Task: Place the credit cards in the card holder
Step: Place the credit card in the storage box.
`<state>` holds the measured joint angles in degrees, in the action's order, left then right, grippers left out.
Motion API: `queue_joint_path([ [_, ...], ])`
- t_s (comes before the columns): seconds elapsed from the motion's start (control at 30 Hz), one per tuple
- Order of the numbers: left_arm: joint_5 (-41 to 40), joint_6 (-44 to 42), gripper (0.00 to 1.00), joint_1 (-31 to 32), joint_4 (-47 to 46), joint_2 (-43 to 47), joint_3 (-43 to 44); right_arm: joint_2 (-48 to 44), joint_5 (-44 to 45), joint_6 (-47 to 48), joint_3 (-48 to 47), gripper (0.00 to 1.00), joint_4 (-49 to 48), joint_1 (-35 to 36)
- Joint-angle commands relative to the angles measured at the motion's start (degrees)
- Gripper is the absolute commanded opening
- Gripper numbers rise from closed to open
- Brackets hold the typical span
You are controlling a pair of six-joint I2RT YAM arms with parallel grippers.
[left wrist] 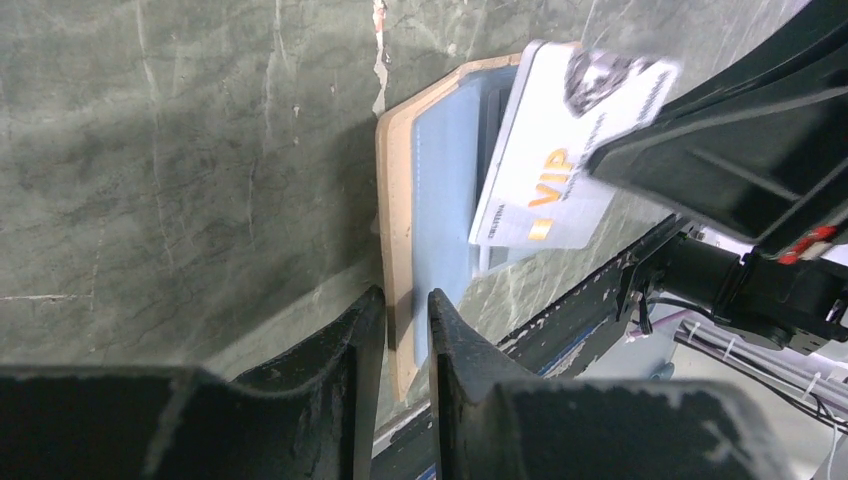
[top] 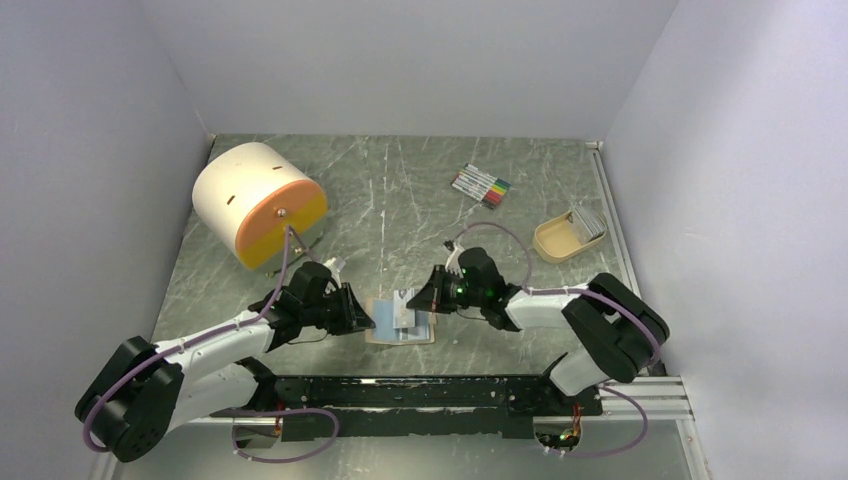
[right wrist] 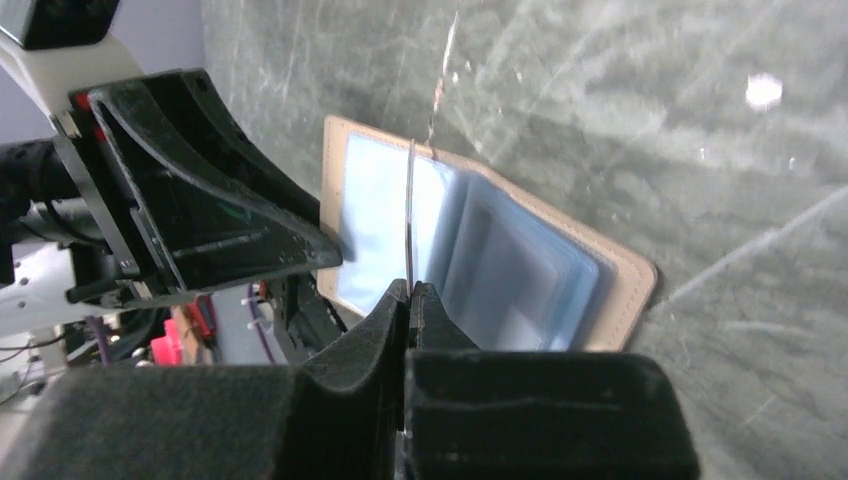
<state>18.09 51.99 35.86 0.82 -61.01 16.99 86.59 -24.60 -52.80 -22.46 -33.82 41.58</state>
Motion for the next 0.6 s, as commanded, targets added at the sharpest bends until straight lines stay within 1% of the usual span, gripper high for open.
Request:
queue_joint_path([
  [0.0,-0.55,-0.88,0.28,0.36,1.36,0.46,1.09,-4.74,5.14,11.69,-10.0,0.0,18.33,-1.09],
  [0.1,-0.12,-1.16,0.28,0.34,1.56,1.25,1.11,-6.63,9.34,22.78,-18.38,0.0,33.98,-4.49],
  [0.2,0.75,-1.64,0.28,0.41,1.22,1.64,1.05,-5.94,10.77,31.52,-27.33,0.0,47.19,-10.95],
  [0.27,1.4,-2.07,0.28,0.44,0.66,1.76,0.87,-4.26,14.24,37.42,-34.66,0.0,57.89,-14.84],
  [0.3,1.82,-2.33,0.28,0.35,0.45,1.63,0.77,-3.41,17.25,39.88,-40.2,0.0,62.25,-16.22],
  [0.47,4.03,-3.27,0.28,0.37,-0.86,1.6,-0.3,1.03,39.88,50.56,-52.36,0.0,75.71,-18.97],
  [0.5,4.35,-3.37,0.28,0.39,-0.95,1.75,-0.5,1.99,42.62,52.11,-53.38,0.0,77.05,-20.07],
  [0.57,4.73,-3.55,0.29,0.39,-1.33,2.13,-1.01,3.2,43.82,54.71,-54.38,0.0,78.78,-23.43],
])
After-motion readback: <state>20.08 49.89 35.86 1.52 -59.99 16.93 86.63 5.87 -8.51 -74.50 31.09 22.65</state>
